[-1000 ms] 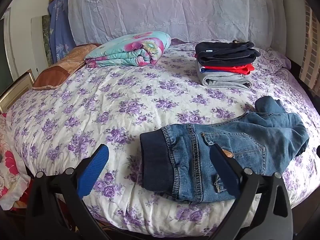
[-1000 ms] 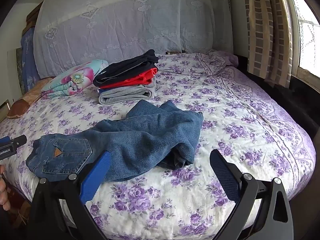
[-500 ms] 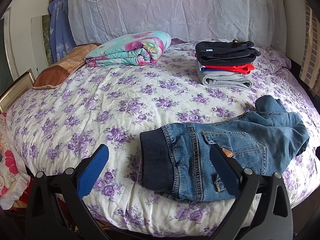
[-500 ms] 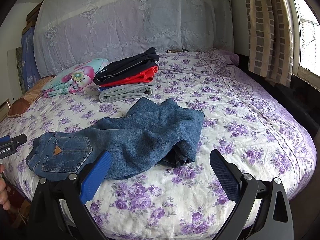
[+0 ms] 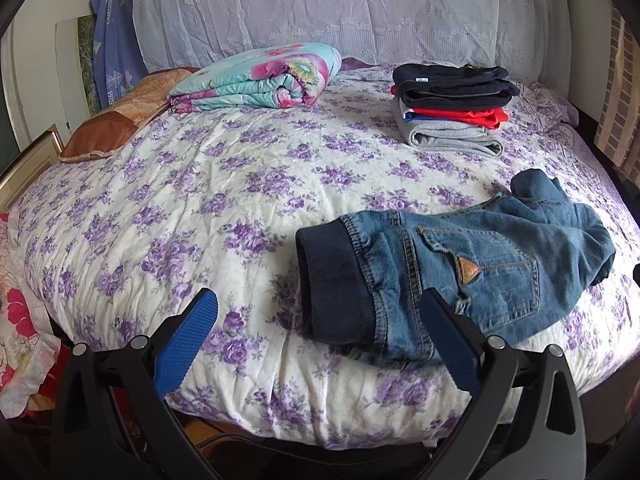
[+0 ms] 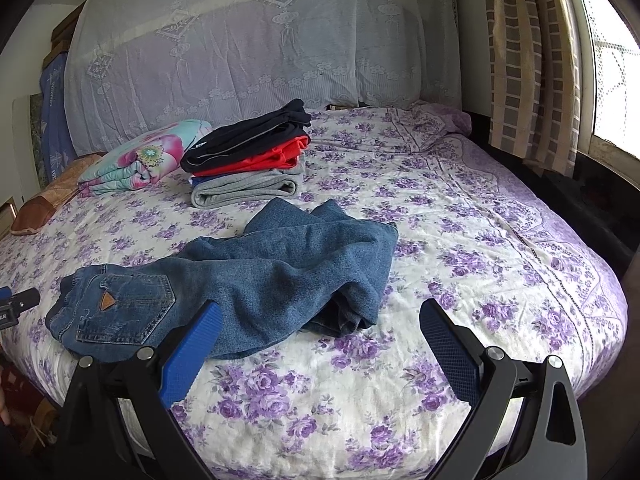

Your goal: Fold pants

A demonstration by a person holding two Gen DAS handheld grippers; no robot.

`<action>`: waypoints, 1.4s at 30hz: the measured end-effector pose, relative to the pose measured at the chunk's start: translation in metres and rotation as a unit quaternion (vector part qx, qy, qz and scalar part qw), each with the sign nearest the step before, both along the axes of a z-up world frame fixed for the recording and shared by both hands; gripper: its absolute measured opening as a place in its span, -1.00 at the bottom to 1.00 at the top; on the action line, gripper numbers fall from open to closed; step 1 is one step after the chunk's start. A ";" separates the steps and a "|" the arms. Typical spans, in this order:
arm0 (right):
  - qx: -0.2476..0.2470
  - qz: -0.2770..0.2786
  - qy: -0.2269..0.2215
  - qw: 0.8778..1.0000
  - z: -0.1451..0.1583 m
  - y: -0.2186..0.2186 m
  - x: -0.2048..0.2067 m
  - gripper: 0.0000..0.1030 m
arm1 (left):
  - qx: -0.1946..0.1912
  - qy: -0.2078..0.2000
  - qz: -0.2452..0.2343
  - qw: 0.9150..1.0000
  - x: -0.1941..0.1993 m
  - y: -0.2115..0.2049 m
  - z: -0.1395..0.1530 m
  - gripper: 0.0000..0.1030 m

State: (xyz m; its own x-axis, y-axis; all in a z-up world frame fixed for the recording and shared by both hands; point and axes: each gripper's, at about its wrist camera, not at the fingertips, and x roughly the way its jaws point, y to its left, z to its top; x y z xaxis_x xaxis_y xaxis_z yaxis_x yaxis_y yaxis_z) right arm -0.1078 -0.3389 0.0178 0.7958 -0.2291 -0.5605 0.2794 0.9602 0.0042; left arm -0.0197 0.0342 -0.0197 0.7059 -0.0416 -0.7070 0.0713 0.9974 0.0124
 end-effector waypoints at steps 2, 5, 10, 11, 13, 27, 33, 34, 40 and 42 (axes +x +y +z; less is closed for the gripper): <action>-0.004 -0.012 0.003 1.000 -0.003 -0.009 -0.001 0.93 | -0.008 0.014 -0.010 1.000 -0.006 0.003 -0.004 0.91; -0.003 -0.027 0.010 1.000 -0.007 -0.020 -0.002 0.93 | -0.036 0.043 -0.047 0.997 -0.019 -0.004 -0.018 0.91; 0.002 -0.034 0.014 0.999 -0.010 -0.028 -0.005 0.93 | -0.077 0.051 -0.092 0.991 -0.012 -0.033 -0.031 0.91; -0.001 -0.033 0.011 0.999 -0.009 -0.027 -0.008 0.93 | -0.092 0.052 -0.092 0.990 -0.007 -0.035 -0.032 0.91; -0.014 -0.034 0.003 0.999 -0.007 -0.026 -0.013 0.93 | -0.125 0.063 -0.093 0.986 0.005 -0.037 -0.037 0.89; -0.013 -0.052 0.004 0.999 -0.013 -0.040 -0.019 0.93 | -0.196 0.141 -0.066 0.968 0.026 -0.025 -0.055 0.24; -0.022 -0.043 0.008 0.999 -0.014 -0.039 -0.013 0.93 | -0.204 0.113 -0.050 0.971 0.041 -0.034 -0.044 0.06; -0.024 -0.044 0.008 0.999 -0.014 -0.041 -0.013 0.93 | -0.200 0.108 -0.053 0.972 0.045 -0.037 -0.041 -0.13; 0.091 -0.003 -0.013 0.996 -0.013 -0.081 -0.015 0.93 | -0.229 0.037 -0.041 0.972 0.056 -0.025 -0.014 -0.67; 0.151 0.044 -0.014 0.987 -0.015 -0.087 -0.009 0.93 | -0.233 0.031 -0.037 0.971 0.061 -0.022 -0.009 -0.67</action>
